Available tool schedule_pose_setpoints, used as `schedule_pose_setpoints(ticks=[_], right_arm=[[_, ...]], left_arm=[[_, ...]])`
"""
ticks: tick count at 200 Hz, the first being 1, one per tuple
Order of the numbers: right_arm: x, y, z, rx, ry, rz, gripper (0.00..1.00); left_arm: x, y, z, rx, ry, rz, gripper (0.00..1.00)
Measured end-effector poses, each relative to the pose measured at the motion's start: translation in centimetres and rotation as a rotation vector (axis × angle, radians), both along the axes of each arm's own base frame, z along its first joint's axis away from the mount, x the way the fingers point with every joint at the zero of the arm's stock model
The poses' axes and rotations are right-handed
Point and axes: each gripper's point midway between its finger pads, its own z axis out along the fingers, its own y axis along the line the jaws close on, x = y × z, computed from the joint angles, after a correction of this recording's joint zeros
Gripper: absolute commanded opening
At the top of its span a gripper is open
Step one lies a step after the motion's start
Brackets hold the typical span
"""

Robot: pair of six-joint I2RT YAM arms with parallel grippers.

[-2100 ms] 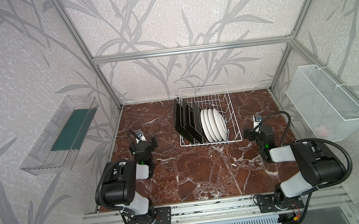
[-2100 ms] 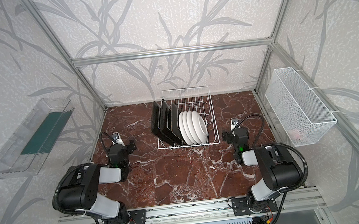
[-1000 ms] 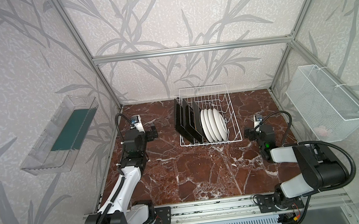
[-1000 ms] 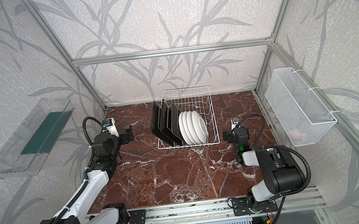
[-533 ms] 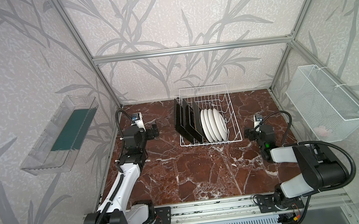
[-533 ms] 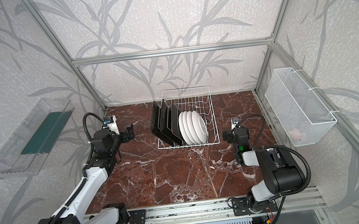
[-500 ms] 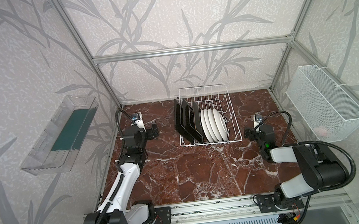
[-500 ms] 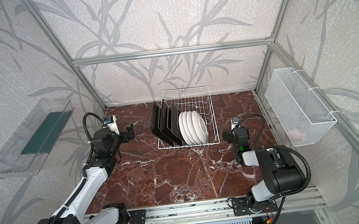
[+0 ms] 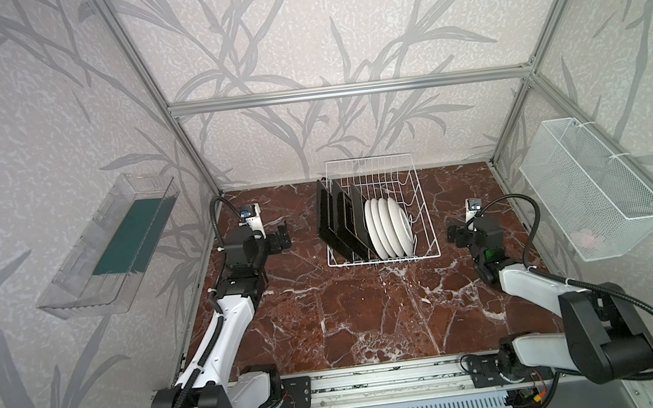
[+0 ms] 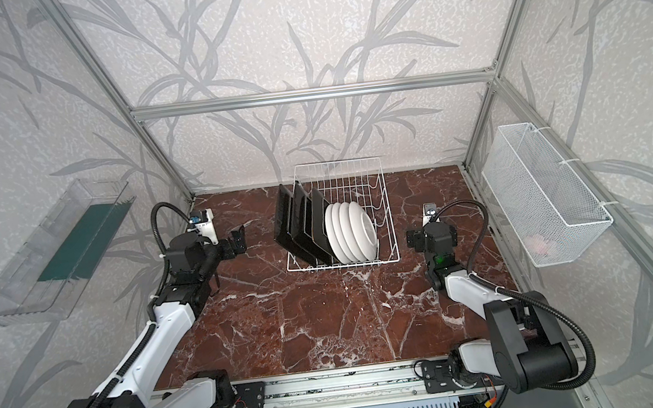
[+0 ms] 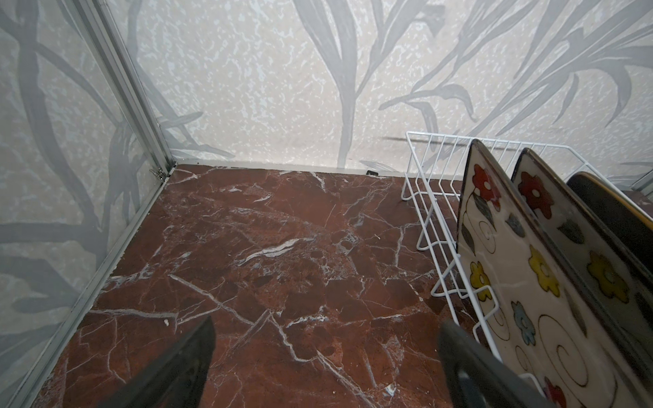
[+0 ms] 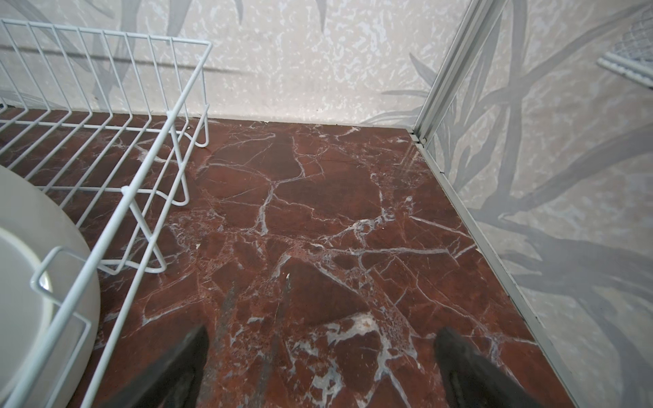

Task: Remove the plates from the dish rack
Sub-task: 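Raise both arms and move both grippers toward the dish rack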

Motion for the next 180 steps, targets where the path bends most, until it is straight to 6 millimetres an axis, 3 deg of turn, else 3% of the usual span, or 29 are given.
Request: schedule_pose_setpoints(ticks=[39, 66, 153, 180], right_arm=[[0.3, 1.4, 6.1, 0.049, -0.092, 0.072, 0.99], [-0.5, 3.0, 8.3, 0.083, -0.105, 0.166, 0.99], [-1.9, 9.0, 14.7, 0.177, -0.065, 0.515, 0.99], [-2.3, 10.1, 14.8, 0.201, -0.044, 0.576, 0.99]], left_arm=[[0.9, -1.4, 3.6, -0.043, 0.034, -0.069, 0.97], [1.0, -3.4, 4.9, -0.085, 0.074, -0.155, 0.97], [1.7, -10.4, 4.2, -0.148, 0.319, -0.342, 0.93], [1.8, -12.3, 3.1, -0.147, 0.401, -0.372, 0.86]])
